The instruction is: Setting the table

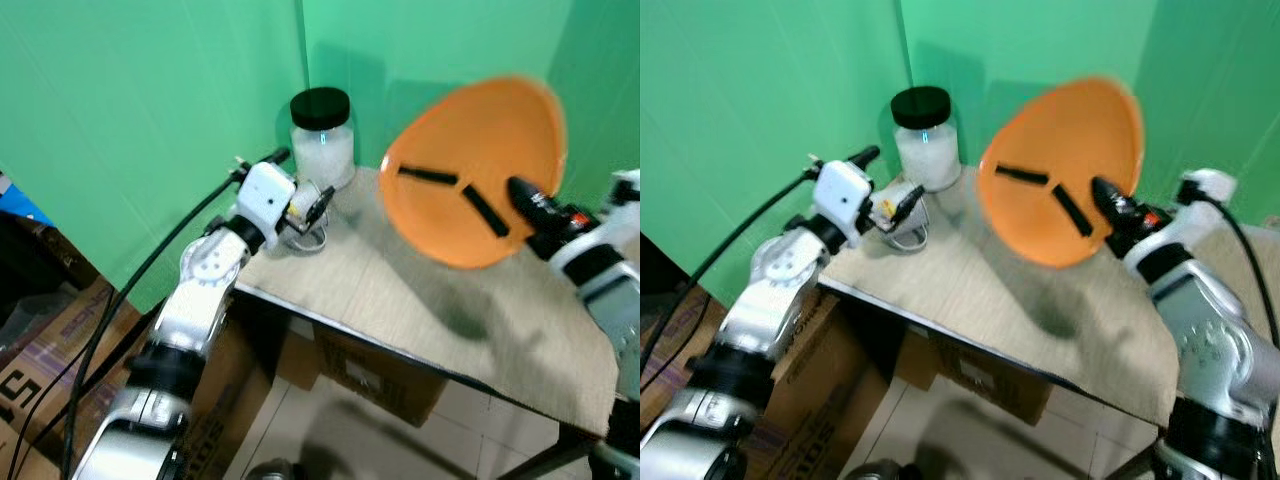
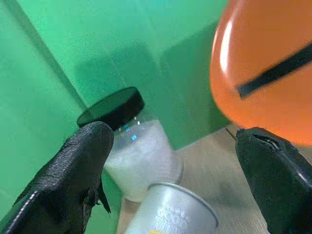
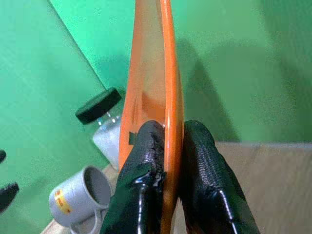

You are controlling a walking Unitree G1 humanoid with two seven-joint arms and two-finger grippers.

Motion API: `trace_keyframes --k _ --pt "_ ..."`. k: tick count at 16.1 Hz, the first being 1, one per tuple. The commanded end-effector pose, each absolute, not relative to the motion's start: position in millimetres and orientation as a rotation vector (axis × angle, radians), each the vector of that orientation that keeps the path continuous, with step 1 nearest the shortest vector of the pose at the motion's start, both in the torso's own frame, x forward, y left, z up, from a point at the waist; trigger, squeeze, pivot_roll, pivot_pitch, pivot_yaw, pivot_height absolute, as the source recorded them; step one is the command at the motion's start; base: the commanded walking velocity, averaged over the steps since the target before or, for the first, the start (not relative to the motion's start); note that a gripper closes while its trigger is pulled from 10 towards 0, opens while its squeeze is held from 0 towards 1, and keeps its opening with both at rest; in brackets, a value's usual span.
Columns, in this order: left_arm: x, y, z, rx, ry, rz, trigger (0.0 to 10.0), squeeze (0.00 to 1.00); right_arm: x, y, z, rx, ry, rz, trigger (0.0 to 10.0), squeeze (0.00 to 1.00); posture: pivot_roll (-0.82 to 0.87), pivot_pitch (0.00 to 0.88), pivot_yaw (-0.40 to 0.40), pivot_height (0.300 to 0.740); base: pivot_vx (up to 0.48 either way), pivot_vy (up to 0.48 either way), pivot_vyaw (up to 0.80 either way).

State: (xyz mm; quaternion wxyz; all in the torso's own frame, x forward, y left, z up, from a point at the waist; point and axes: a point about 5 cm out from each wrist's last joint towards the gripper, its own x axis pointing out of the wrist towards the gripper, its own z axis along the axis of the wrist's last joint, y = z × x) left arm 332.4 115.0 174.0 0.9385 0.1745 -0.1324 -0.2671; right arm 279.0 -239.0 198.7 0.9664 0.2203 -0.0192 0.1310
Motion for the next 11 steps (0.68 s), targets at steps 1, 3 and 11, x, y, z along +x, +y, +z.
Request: trace_keyframes --k 1,3,11 --pt "324.9 121.3 181.6 0.348 -0.270 -0.509 10.0 0.00 270.0 -232.1 217.2 0.437 -0.147 0.283 0.0 0.00 -0.01 0.000 0.103 0.740 0.000 0.000 0.00" --pt "312.9 124.0 182.2 0.296 -0.256 -0.467 10.0 0.00 257.5 -219.8 224.0 0.378 -0.184 0.304 2.2 0.00 0.00 0.000 0.101 0.740 0.000 0.000 0.00" --pt "288.9 145.7 188.3 0.089 -0.209 -0.061 10.0 0.00 250.2 -164.0 228.7 0.181 -0.267 0.168 10.0 0.00 0.07 0.000 0.043 0.740 0.000 0.000 -0.50"
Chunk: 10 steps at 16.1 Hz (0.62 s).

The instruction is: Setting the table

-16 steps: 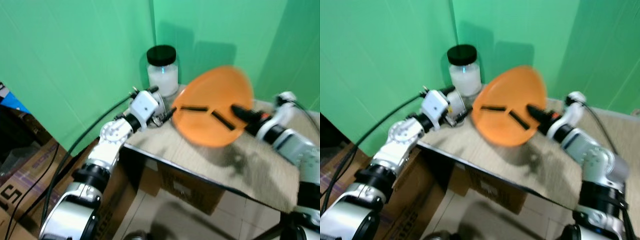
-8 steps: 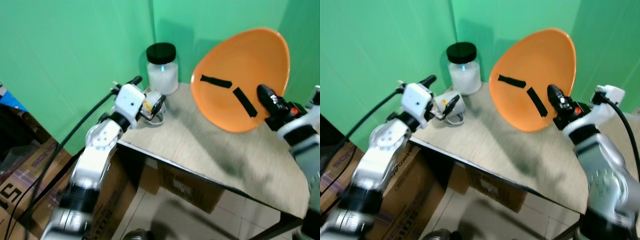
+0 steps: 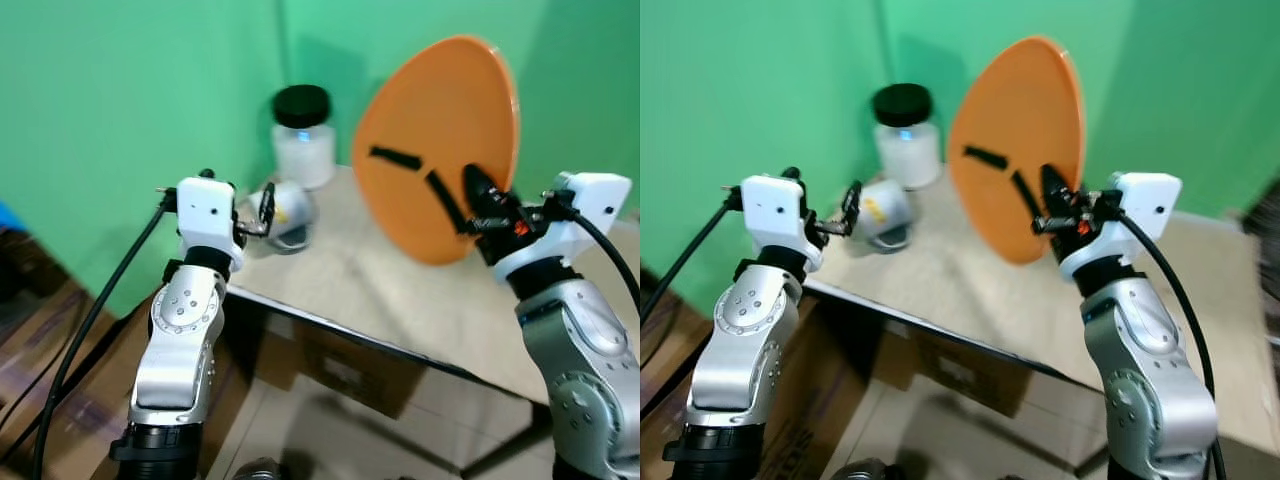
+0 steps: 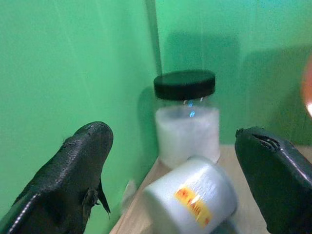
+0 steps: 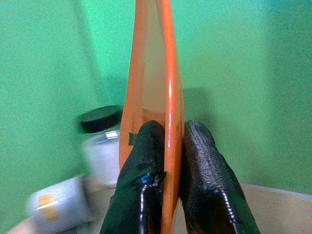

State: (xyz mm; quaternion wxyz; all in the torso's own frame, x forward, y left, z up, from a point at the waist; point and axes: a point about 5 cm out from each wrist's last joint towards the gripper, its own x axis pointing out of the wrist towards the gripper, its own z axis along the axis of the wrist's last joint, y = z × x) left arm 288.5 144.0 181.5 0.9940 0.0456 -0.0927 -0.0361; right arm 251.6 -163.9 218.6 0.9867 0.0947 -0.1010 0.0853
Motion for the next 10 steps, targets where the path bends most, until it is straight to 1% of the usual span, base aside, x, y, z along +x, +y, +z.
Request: trace_keyframes --k 1,3,4,5,6,8,10 --pt "286.1 150.9 193.3 0.068 -0.234 -0.001 10.0 0.00 252.5 -165.1 230.4 0.183 -0.273 0.138 10.0 0.00 0.08 0.000 0.024 0.740 0.000 0.000 -0.80" --pt "281.0 157.2 195.1 0.094 -0.238 0.073 10.0 0.00 252.8 -167.2 231.3 0.167 -0.278 0.128 10.0 0.00 0.10 0.000 0.017 0.740 0.000 0.000 -0.80" --pt "281.6 158.7 186.7 0.103 -0.159 0.048 10.0 0.00 252.2 -168.4 226.6 0.163 -0.273 0.128 10.0 0.00 0.09 0.000 0.024 0.740 0.000 0.000 -0.80" --pt "282.3 158.2 185.8 0.112 -0.142 -0.001 10.0 0.00 252.0 -168.2 226.1 0.155 -0.271 0.124 10.0 0.00 0.09 0.000 0.030 0.740 0.000 0.000 -0.80" --pt "282.5 157.6 185.8 0.117 -0.135 -0.034 10.0 0.00 251.8 -168.0 226.0 0.149 -0.271 0.120 10.0 0.00 0.08 0.000 0.034 0.740 0.000 0.000 -0.80" --pt "286.8 158.1 190.2 0.131 -0.152 -0.089 10.0 0.00 252.8 -160.0 220.1 0.071 -0.238 0.128 10.0 0.00 0.06 0.000 0.022 0.740 0.000 0.000 -0.80" --pt "280.9 153.6 186.9 0.107 -0.134 -0.134 10.0 0.00 252.2 -164.0 211.9 0.035 -0.205 0.112 10.0 0.00 0.06 0.000 0.030 0.740 0.000 0.000 -0.80"
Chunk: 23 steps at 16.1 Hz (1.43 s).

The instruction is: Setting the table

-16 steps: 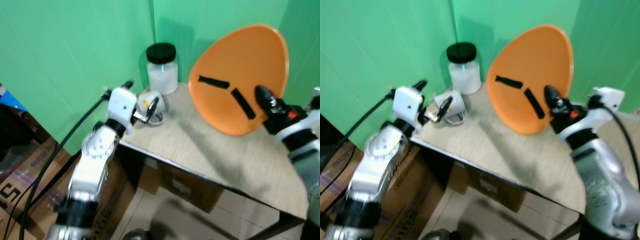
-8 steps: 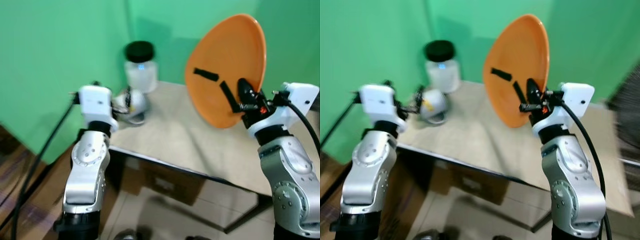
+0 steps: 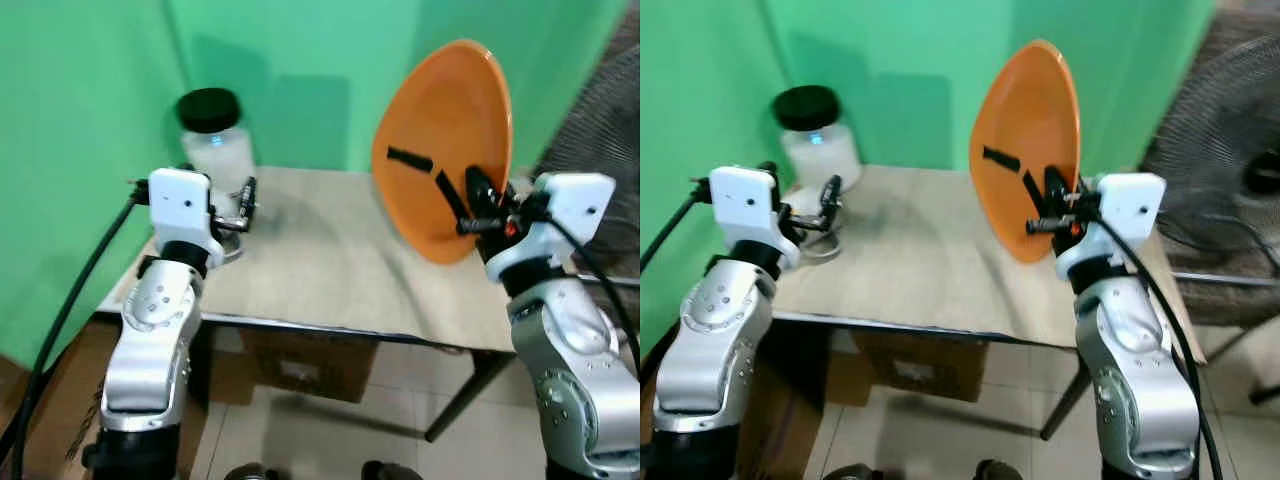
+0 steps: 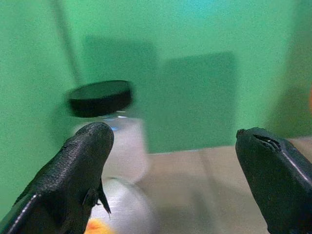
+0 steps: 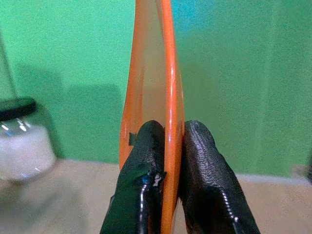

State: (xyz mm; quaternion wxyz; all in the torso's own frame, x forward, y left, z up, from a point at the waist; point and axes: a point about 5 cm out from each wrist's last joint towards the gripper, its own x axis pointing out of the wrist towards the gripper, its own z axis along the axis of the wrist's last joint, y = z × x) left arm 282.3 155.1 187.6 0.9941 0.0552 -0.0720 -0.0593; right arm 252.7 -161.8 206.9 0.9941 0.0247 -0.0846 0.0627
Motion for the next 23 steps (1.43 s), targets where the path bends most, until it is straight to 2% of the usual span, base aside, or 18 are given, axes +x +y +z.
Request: trace_keyframes --k 1,4,7,8,10,11,12,13,14,18,20,21,23 --pt "278.4 149.6 179.0 0.152 -0.093 -0.201 10.0 0.00 254.2 -170.1 204.9 0.025 -0.180 0.055 10.0 0.00 0.04 0.000 0.044 0.740 0.000 0.000 -0.80" --pt "280.3 151.7 176.9 0.156 -0.073 -0.211 10.0 0.00 251.6 -167.2 206.4 0.007 -0.162 0.065 10.0 0.00 0.04 0.000 0.052 0.740 0.000 0.000 -0.80" --pt "277.7 156.0 177.7 0.120 -0.073 -0.150 10.0 0.00 249.8 -164.6 202.7 -0.048 -0.129 0.104 10.0 0.00 0.04 0.000 0.018 0.740 0.000 0.000 -0.80" --pt "274.8 152.1 171.1 0.138 -0.075 -0.116 10.0 0.00 251.4 -168.0 201.3 -0.143 -0.148 0.113 10.0 0.00 0.06 0.000 0.017 0.740 0.000 0.000 -0.80" --pt "273.6 143.0 178.6 0.077 -0.139 -0.082 10.0 0.00 254.8 -166.1 204.9 -0.112 -0.163 0.112 10.0 0.00 0.05 0.000 0.016 0.740 0.000 0.000 -0.80" --pt "274.3 140.6 184.6 0.047 -0.173 -0.091 10.0 0.06 255.1 -162.8 209.5 -0.104 -0.178 0.113 10.0 0.00 0.06 0.000 0.019 0.740 0.000 0.000 -0.80" --pt "274.5 143.7 188.0 0.037 -0.234 -0.023 10.0 0.06 256.2 -161.2 208.1 -0.106 -0.177 0.108 10.0 0.00 0.05 0.000 0.010 0.740 0.000 0.000 -0.80" --pt "273.9 147.2 188.8 0.036 -0.236 -0.013 10.0 0.17 256.5 -159.9 206.0 -0.092 -0.159 0.107 10.0 0.00 0.05 0.000 0.005 0.740 0.000 0.000 -0.80" --pt "271.5 146.6 189.3 0.017 -0.217 -0.052 10.0 0.12 254.6 -160.3 207.0 -0.078 -0.153 0.100 10.0 0.00 0.04 0.000 0.010 0.740 0.000 0.000 -0.80" --pt "278.0 136.9 187.9 0.038 -0.198 -0.138 10.0 0.14 254.5 -167.7 207.7 -0.082 -0.171 0.041 10.0 0.00 0.02 0.000 0.055 0.740 0.000 0.000 -0.80" --pt "283.5 144.0 188.0 0.021 -0.173 -0.117 10.0 0.71 254.0 -165.5 206.7 -0.077 -0.163 0.037 10.0 0.00 0.01 0.000 0.047 0.740 0.000 0.000 -0.80" --pt "281.8 145.6 188.8 -0.021 -0.148 -0.129 10.0 0.84 251.4 -165.1 208.5 -0.073 -0.161 0.042 10.0 0.00 0.01 0.000 0.053 0.740 0.000 0.000 -0.80" --pt "279.9 141.4 183.6 -0.029 -0.120 -0.164 10.0 0.86 251.1 -170.2 202.7 -0.073 -0.151 0.036 10.0 0.00 0.03 0.000 0.062 0.740 0.000 0.000 -0.80"
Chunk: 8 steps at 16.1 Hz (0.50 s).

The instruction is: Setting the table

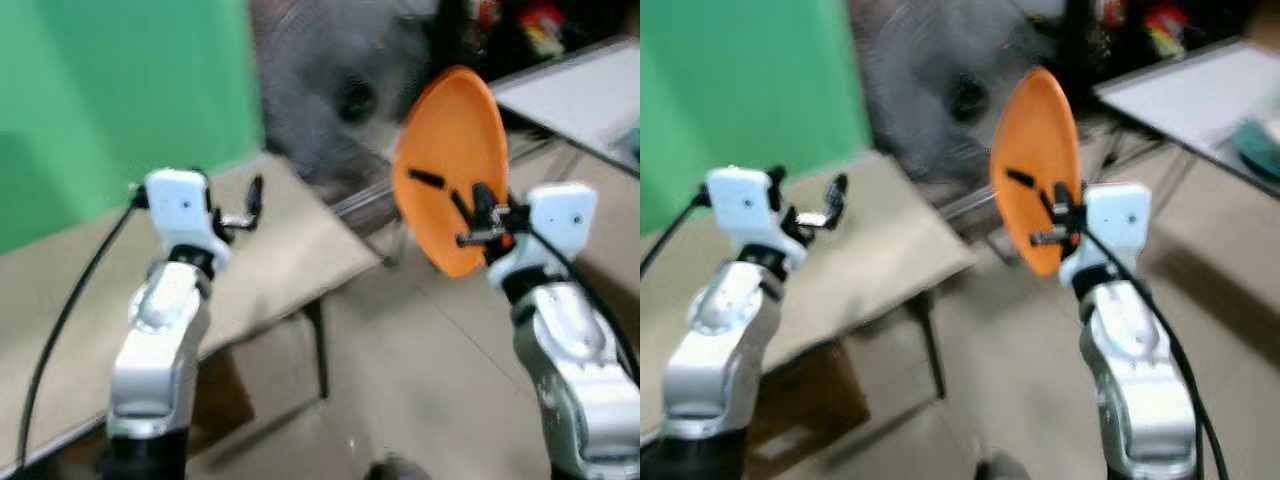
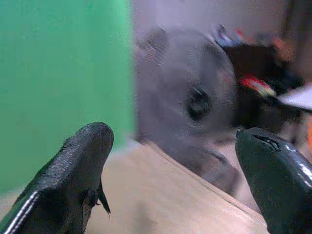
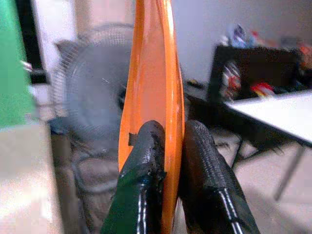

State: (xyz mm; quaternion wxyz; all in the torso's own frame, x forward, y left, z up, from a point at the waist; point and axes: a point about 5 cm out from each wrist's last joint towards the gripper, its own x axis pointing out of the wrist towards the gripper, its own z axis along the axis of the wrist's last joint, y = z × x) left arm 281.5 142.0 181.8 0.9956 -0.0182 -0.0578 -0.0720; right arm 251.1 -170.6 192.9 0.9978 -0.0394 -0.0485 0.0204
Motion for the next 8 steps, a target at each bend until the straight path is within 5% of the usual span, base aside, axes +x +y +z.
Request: trace_keyframes --k 1,3,4,6,8 --pt "279.8 140.8 183.5 -0.026 -0.116 -0.174 10.0 0.85 251.8 -170.3 202.2 -0.069 -0.151 0.029 10.0 0.00 0.02 0.000 0.065 0.740 0.000 0.000 -0.80" --pt "283.7 142.9 188.1 -0.013 -0.108 -0.184 10.0 0.77 254.2 -165.4 207.7 -0.049 -0.165 0.024 10.0 0.00 0.02 0.000 0.065 0.740 0.000 0.000 -0.80" --pt "284.9 146.9 193.4 -0.005 -0.126 -0.149 10.0 0.45 253.0 -162.4 208.5 -0.020 -0.157 0.042 10.0 0.00 0.02 0.000 0.058 0.740 0.000 0.000 -0.80" --pt "283.6 151.4 191.9 0.123 -0.176 -0.074 10.0 0.00 250.6 -161.6 205.6 0.017 -0.152 0.074 10.0 0.00 0.03 0.000 0.063 0.740 0.000 0.000 -0.80" --pt "277.9 144.5 186.2 0.092 -0.139 -0.159 10.0 0.00 250.8 -159.6 207.7 -0.005 -0.164 0.079 10.0 0.00 0.02 0.000 0.071 0.740 0.000 0.000 -0.80"
